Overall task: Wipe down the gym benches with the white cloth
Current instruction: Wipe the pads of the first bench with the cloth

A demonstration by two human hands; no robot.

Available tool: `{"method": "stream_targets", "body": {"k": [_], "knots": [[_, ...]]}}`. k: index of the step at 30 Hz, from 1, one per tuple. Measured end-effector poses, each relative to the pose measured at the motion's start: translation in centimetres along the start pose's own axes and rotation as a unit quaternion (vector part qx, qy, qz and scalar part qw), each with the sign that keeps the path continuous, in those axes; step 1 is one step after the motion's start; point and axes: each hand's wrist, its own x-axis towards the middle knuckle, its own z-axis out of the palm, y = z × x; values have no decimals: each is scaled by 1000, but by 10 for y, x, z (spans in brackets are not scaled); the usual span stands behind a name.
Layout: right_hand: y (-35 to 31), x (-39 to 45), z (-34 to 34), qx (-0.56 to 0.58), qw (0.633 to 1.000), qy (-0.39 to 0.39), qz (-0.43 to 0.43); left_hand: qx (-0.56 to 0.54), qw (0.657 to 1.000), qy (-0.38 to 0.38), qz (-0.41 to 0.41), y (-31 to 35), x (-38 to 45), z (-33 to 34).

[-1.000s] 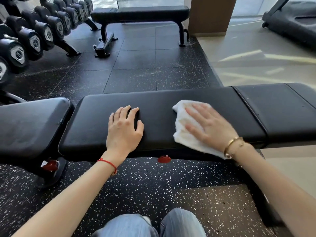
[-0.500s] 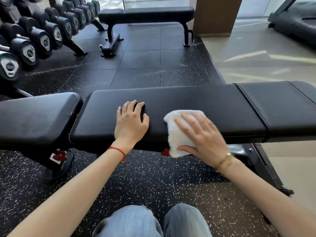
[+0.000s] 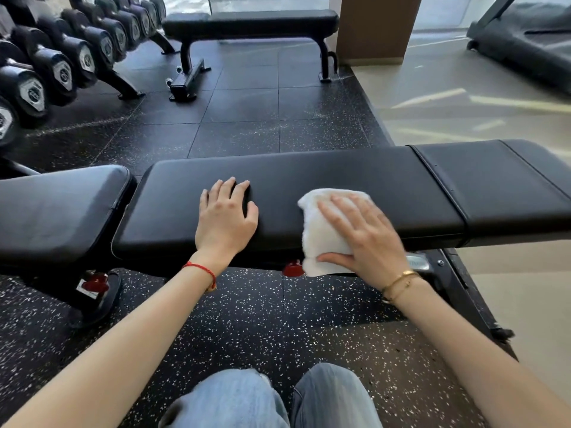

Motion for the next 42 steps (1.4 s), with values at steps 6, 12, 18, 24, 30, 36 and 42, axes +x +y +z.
{"method": "stream_targets", "body": {"k": [6,12,18,24,30,36,42], "knots": [[-25,4,9,36,999,27,-17,-6,1000,-3,6,-4,-1,-2],[46,-13,-5,62,993,3,100,7,1000,-5,2,0,-1,0],[1,81,-2,30,988,-73,135,14,1000,-3,3,0,-1,0],[1,52,4,65,996,-25,49,17,1000,-6,9,-2,-1,-2],[71,109,13,7,980,-115,164,28,1000,7,7,-1,-1,1],[-2,135,15,38,994,-101,34,29,1000,9,3,-1,0,1],[37,60,3,56,998,-21,-9,32,999,7,9,-3,-1,1]]}}
